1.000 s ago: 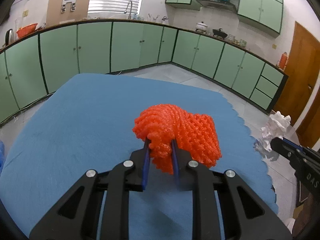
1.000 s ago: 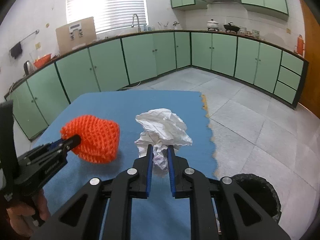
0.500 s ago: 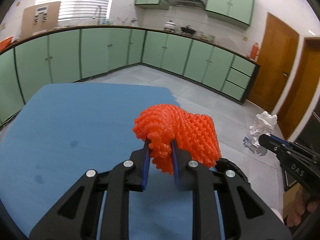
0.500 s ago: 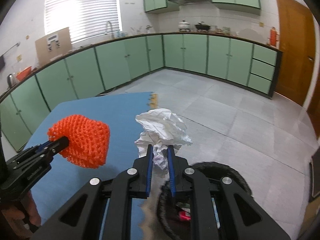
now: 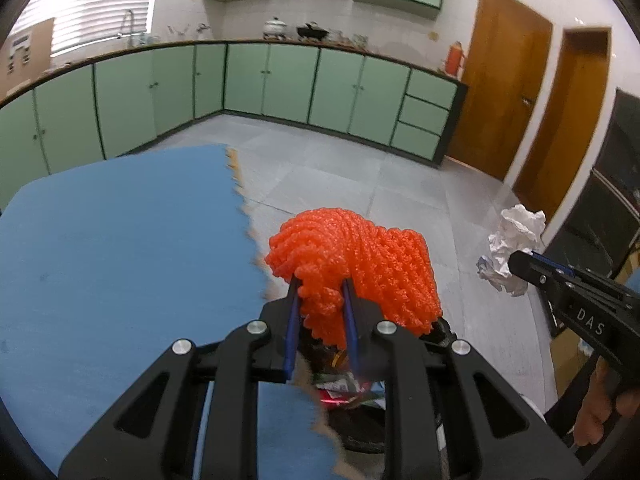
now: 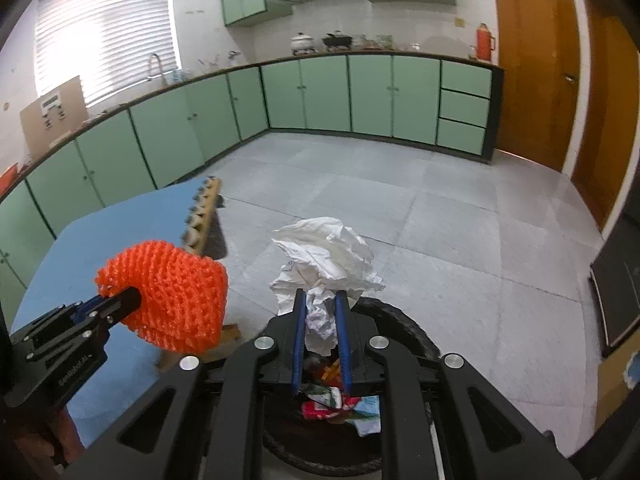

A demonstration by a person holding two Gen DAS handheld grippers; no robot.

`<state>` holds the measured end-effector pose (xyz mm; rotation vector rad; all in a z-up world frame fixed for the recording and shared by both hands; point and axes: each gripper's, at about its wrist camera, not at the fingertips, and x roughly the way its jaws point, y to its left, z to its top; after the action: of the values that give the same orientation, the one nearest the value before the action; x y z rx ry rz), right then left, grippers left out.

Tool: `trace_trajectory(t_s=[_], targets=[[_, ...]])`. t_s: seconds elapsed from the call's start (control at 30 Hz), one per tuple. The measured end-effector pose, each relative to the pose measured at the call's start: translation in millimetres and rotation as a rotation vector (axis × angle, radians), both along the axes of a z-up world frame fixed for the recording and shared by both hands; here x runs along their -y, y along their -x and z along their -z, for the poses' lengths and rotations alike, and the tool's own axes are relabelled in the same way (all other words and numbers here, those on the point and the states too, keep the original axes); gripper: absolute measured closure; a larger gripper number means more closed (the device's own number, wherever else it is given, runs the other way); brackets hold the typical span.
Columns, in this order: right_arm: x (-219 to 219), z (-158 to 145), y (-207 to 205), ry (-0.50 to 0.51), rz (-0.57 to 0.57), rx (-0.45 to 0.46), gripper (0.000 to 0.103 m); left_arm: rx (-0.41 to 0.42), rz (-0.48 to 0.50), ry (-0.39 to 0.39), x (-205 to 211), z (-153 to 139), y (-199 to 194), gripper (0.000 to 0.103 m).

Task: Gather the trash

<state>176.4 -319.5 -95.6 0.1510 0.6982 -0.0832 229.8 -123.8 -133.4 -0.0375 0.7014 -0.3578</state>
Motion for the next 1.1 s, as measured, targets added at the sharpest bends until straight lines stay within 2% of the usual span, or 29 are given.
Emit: trace_trajectory(t_s=[0.37,0.53,0.6,0.73,0.8,0.87,0.93,1.0,1.07,1.1], targets=[[41,41,-2,-0.017,0.047,-0.065,0.088,-0.054,0.055,-0.029,42,34,-16,0.083],[48,50,-6,-0.023,0.049,-0.083,0.079,-0.082,0.068,-0.018,47,38,-28,0.065],[50,54,-8,-0.025,0.057,-0.089,0.071,-0.083,0.067,-0.02,49,40,-29,0.065],[57,55,-9,-0.033,0.075,-0.084,0.068,-0.079,0.064,-0.016,50,38,-31,0.065],[57,52,-7,-0.032,0.079,-0.074,0.061,-0.067,0.058,-0.014,47,33,-31,0.062],[55,47,-6,-0.018,0.082,-0.06,0.054,-0.047,0.046,-0.007,41,26,-28,0.055],[51,39,-3,-0.002,0.082,-0.045,0.04,-0.028,0.034,-0.004,34,18,-24,0.044],[45,29,1,0.015,0.084,-0.03,0.019,-0.001,0.014,-0.004,25,7,-19,0.038],[39,20,6,0.021,0.069,-0.008,0.013,0.019,0.002,-0.001,17,-4,-14,0.034],[36,16,8,0.023,0.06,-0.002,0.01,0.026,-0.005,0.0,13,-9,-11,0.028]])
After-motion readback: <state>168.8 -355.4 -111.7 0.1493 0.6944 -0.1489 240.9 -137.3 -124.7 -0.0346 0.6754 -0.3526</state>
